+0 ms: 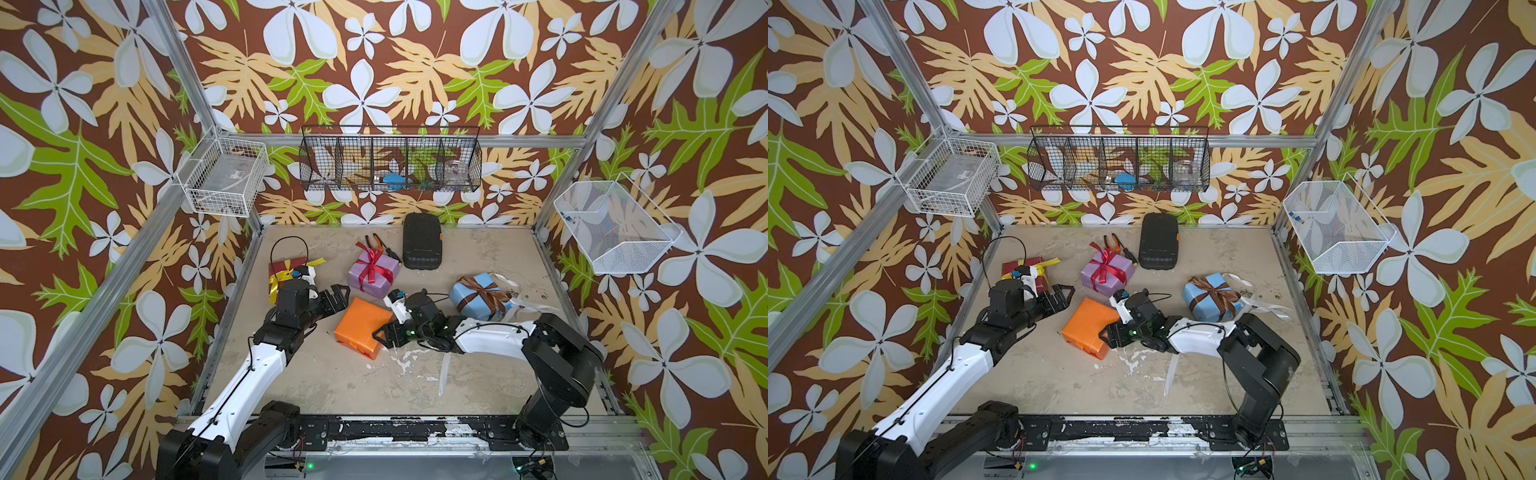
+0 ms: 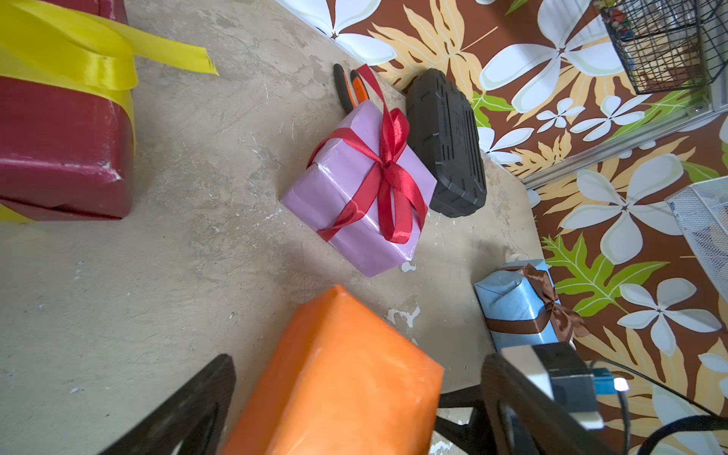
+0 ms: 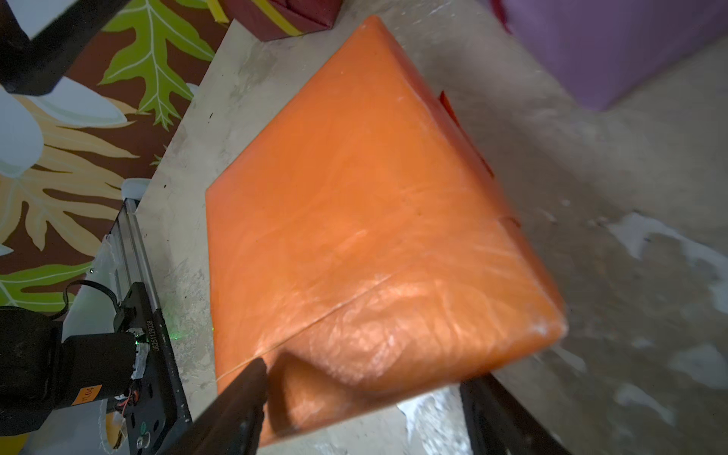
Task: Untie the ribbon bows on the gift boxes
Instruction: Move the gift box to the center of the board.
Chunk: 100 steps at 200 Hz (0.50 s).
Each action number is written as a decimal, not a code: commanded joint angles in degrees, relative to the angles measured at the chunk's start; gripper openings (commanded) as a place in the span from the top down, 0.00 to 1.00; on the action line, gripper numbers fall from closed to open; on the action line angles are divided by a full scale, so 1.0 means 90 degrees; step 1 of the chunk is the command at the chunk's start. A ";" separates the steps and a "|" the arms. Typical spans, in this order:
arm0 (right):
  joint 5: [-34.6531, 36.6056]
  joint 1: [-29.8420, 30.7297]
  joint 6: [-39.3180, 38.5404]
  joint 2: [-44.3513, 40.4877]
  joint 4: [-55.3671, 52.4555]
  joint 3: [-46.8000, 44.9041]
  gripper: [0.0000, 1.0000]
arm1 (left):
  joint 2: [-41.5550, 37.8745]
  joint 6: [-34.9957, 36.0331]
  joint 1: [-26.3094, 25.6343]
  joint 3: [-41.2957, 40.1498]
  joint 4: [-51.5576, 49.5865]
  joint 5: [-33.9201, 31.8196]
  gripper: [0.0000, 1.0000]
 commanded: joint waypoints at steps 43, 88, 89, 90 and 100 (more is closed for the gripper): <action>-0.0366 0.0733 -0.0231 0.1641 -0.0005 0.2208 0.28 | -0.0205 0.0115 0.0019 0.0276 -0.0399 -0.0465 0.00; 0.0836 0.0603 -0.1189 0.1273 -0.1317 0.2949 0.18 | -0.0284 0.0024 0.0021 0.0337 -0.0451 -0.0403 0.00; 0.0870 0.0585 -0.1205 0.1248 -0.1339 0.2948 0.18 | -0.0288 0.0021 0.0021 0.0337 -0.0452 -0.0396 0.00; 0.0906 0.0572 -0.1218 0.1221 -0.1384 0.2943 0.18 | -0.0286 0.0019 0.0016 0.0338 -0.0448 -0.0388 0.00; 0.1181 0.0359 -0.1267 0.0928 -0.1687 0.2825 0.17 | -0.0265 -0.0037 0.0018 0.0324 -0.0436 -0.0267 0.00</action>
